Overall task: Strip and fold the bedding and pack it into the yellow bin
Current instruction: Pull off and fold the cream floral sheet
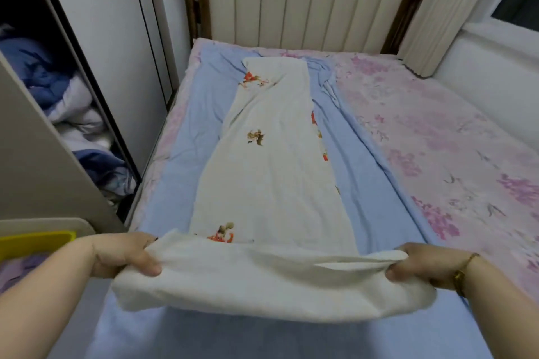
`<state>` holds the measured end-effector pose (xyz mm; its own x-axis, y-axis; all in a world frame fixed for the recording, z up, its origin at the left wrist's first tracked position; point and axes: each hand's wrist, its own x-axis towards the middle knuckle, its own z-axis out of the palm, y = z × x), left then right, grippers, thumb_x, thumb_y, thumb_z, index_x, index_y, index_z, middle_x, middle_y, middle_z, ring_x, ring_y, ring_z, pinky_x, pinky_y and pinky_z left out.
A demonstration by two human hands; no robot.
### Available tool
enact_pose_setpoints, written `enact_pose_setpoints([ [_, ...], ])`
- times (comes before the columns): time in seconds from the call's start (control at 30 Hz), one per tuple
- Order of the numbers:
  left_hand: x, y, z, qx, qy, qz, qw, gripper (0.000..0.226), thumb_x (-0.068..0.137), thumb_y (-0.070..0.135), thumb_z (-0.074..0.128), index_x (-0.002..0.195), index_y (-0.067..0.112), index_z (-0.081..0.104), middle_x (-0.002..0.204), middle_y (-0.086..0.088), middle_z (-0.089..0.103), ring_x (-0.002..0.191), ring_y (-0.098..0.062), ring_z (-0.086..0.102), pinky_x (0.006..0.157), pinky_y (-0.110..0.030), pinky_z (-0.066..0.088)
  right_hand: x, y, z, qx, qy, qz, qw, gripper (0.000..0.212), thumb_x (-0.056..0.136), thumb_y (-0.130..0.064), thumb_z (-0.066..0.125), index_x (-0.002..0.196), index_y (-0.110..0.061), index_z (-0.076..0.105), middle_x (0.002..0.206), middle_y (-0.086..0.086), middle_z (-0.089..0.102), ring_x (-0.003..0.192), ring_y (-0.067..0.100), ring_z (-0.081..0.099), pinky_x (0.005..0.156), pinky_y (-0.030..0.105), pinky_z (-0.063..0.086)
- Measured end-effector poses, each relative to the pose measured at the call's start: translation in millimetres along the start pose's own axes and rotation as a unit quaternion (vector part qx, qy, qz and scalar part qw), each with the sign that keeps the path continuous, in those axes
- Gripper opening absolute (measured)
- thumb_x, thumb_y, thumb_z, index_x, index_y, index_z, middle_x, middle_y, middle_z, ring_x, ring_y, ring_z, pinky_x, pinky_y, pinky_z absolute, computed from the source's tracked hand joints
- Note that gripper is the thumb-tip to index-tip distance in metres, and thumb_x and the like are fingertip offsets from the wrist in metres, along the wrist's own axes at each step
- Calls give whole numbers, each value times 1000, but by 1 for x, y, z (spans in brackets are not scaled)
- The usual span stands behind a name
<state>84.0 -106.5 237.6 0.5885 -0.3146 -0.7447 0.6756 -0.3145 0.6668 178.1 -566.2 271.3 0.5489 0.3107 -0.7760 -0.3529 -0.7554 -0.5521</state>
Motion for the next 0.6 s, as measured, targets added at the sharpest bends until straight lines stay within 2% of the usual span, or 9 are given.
enact_pose_setpoints([
  [0.1,30,-12,-11,105,7,-94,990,80,35,27,87,105,2,60,100,-7,71,95,-22,68,82,-33,54,32,3,-1,-134,-13,87,987,29,59,-40,72,76,-22,59,78,-9,62,70,4,59,61,13,47],
  [0.17,57,-17,-20,122,27,-124,984,61,41,24,84,95,5,62,89,-2,73,86,-17,69,74,-31,55,61,6,-7,-183,-15,129,974,16,80,-36,66,75,-26,53,83,-10,57,75,4,56,61,11,45],
  [0.2,68,-18,-20,122,45,-133,983,49,49,21,83,91,7,61,85,-1,72,82,-16,68,67,-28,54,74,9,-9,-201,-10,138,970,16,83,-36,63,75,-27,52,87,-8,56,79,7,55,63,12,43],
  [0.27,91,-11,-24,149,102,-138,974,35,60,20,80,87,11,59,89,-2,68,83,-15,65,63,-24,53,101,10,-14,-217,16,153,964,18,83,-37,63,79,-24,52,91,-5,55,82,10,54,63,15,42],
  [0.37,131,13,-41,159,231,-92,956,31,61,21,82,78,12,59,86,-5,64,73,-12,57,57,-21,43,144,0,-32,-240,97,143,955,25,81,-32,64,67,-17,50,68,-4,49,60,7,47,51,16,34],
  [0.47,170,49,-68,117,367,-28,922,39,66,17,82,96,2,62,95,-11,61,80,-22,53,61,-28,37,194,-23,-63,-220,221,107,944,39,83,-29,62,56,-13,40,56,1,40,51,13,39,47,23,27],
  [0.53,189,71,-87,87,463,31,882,49,73,14,78,114,-2,56,104,-12,57,93,-29,53,68,-32,39,219,-43,-81,-184,319,63,928,29,84,-33,61,66,-14,48,65,3,49,64,21,48,54,26,33],
  [0.57,205,78,-99,48,488,68,869,56,74,11,76,123,-1,51,111,-13,56,103,-32,53,76,-34,42,237,-52,-90,-155,364,37,918,19,83,-35,63,84,-16,56,82,7,57,81,26,54,65,29,39],
  [0.6,217,82,-106,3,497,98,862,65,76,7,74,132,2,43,124,-16,52,114,-34,50,86,-37,42,251,-57,-96,-133,396,21,908,36,82,-35,65,112,-18,54,108,12,57,104,31,51,82,34,42],
])
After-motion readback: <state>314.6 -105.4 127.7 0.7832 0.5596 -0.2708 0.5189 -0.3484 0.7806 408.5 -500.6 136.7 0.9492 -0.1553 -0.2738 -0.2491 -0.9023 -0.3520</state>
